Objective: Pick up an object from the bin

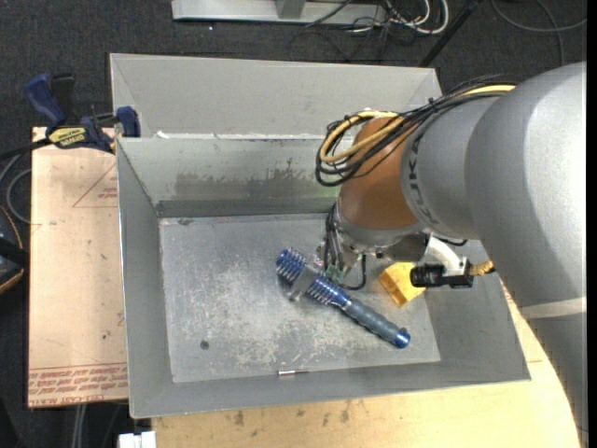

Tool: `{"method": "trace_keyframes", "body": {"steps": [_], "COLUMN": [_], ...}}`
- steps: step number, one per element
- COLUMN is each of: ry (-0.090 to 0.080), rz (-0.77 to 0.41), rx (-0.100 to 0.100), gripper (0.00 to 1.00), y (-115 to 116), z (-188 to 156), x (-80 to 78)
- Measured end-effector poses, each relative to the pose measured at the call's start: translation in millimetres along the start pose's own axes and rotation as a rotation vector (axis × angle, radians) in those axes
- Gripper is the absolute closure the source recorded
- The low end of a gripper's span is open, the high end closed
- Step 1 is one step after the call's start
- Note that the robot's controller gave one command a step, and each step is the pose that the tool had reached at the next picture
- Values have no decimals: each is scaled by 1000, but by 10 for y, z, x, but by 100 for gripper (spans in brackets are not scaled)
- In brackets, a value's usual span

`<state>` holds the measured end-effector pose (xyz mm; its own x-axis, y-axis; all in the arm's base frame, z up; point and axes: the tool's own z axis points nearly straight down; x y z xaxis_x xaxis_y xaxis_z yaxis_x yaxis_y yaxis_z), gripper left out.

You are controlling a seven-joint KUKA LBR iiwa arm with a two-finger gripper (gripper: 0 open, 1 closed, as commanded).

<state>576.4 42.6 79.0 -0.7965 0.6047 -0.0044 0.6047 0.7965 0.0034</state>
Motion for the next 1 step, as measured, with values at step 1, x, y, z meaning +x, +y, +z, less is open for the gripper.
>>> {"method": "trace_keyframes", "body": {"steps": [1], "ry": [1], "rz": [-2], "rx": [-1], "gripper": [100], "y": [11], "z": [-544], "x": [-6]}}
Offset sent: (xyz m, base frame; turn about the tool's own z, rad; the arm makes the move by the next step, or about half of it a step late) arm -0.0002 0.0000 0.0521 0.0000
